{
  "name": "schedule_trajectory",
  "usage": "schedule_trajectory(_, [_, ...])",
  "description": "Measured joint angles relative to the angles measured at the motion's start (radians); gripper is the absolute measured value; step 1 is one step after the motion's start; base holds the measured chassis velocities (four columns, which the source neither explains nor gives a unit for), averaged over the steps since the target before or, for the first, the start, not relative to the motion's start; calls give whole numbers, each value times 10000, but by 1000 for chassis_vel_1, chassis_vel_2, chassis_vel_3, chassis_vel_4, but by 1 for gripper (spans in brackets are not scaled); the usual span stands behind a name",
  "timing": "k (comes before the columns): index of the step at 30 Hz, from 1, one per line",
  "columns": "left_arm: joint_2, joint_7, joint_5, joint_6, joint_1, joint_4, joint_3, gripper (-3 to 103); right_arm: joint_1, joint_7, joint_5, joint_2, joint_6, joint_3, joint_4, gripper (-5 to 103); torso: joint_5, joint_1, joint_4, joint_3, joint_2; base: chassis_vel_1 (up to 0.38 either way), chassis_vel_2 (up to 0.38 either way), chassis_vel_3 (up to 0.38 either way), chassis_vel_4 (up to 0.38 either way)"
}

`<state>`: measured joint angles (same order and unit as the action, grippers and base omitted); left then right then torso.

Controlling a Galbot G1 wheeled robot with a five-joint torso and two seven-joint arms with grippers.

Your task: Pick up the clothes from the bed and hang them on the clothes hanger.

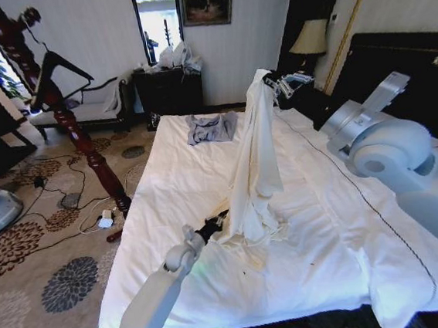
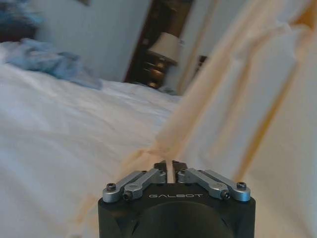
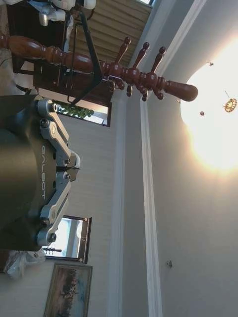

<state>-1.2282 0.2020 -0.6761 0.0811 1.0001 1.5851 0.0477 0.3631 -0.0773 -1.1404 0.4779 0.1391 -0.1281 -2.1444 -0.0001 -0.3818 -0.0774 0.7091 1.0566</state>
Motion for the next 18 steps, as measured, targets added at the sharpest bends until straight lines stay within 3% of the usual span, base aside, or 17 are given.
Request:
schedule_trajectory(4, [-216,-192,-789,277,481,558,531,27,114,6,82,64,-20,-11,50,0,0,0,-6,-1,0,0,0,0,0])
schedule_trajectory(7, [-235,-247,-979,388,593,745,592,32,127,8,121,94,-24,3,52,0,0,0,-4,-1,0,0,0,0,0])
schedule_trajectory(8, [-230,-266,-1052,465,649,830,599,43,127,9,130,132,-27,35,49,0,0,1,-3,-1,0,0,0,0,0])
schedule_trajectory(10, [-216,-268,-1038,477,628,805,577,43,116,9,137,150,-27,64,46,0,1,0,-3,-1,0,0,0,0,0])
schedule_trajectory(14, [-138,-165,-683,465,104,183,273,65,79,9,146,131,-29,103,7,0,0,0,-3,0,0,0,0,0,0])
schedule_trajectory(16, [-93,-115,-590,440,-12,57,191,65,78,9,145,113,-29,103,-2,0,-1,0,-5,0,0,0,0,0,0])
schedule_trajectory(18, [189,150,-159,285,-346,-253,-121,81,52,9,141,103,-32,103,-3,0,0,0,-6,0,0,0,0,0,0])
